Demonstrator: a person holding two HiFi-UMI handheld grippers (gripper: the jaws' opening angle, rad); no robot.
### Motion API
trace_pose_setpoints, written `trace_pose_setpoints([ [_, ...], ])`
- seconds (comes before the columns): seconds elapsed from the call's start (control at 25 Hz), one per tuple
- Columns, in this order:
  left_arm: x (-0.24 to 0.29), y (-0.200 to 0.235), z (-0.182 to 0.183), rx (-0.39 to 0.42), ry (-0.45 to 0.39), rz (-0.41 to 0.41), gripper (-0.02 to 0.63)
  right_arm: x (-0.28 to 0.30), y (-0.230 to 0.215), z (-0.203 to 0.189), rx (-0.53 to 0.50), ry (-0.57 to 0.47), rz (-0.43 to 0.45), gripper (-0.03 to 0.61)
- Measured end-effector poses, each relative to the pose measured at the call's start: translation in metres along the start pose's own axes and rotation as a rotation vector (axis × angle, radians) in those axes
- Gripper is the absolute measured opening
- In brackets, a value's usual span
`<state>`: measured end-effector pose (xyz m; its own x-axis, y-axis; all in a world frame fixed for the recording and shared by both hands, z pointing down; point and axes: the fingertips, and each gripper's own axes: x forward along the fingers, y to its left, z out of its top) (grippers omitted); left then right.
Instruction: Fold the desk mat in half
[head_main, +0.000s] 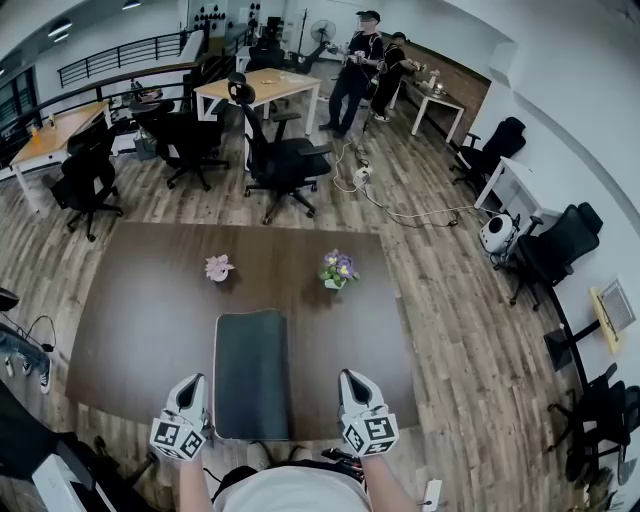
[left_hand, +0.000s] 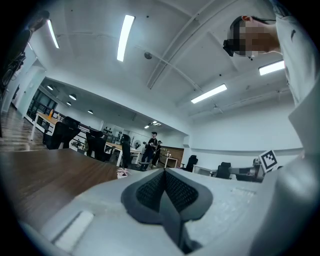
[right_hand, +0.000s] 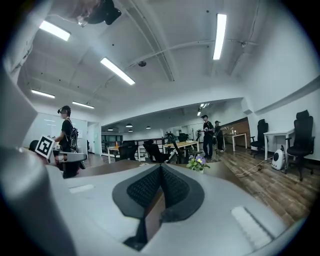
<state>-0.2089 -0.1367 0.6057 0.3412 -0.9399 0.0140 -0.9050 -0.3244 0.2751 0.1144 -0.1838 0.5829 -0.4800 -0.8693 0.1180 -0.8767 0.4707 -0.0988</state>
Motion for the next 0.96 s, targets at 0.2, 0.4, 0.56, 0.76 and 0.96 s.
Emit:
trace_pose_setpoints([
  [0.2,-0.001,0.002,-0.001,0.011,0.0,-0.001,0.003,-0.001,-0.005,-0.001,-0.001,0.002,-0.013,-0.002],
  [0.4,-0.002,0.004,-0.001,-0.004,-0.001,0.01,0.003,0.0,-0.009,0.0,-0.006,0.004,-0.021,-0.002],
  [0.56,0.001,0.003,-0.001,-0.004,0.001,0.007,0.003,0.001,-0.014,0.002,-0.008,0.007,-0.026,-0.002],
  [0.76,0.003,0.007,-0.003,0.011,0.002,-0.001,0.002,0.004,-0.015,0.001,-0.01,0.011,-0.029,-0.002],
  [0.96,0.009,0.01,-0.004,0.007,0.004,0.004,0.003,0.008,-0.019,-0.002,-0.011,0.016,-0.031,-0.002],
])
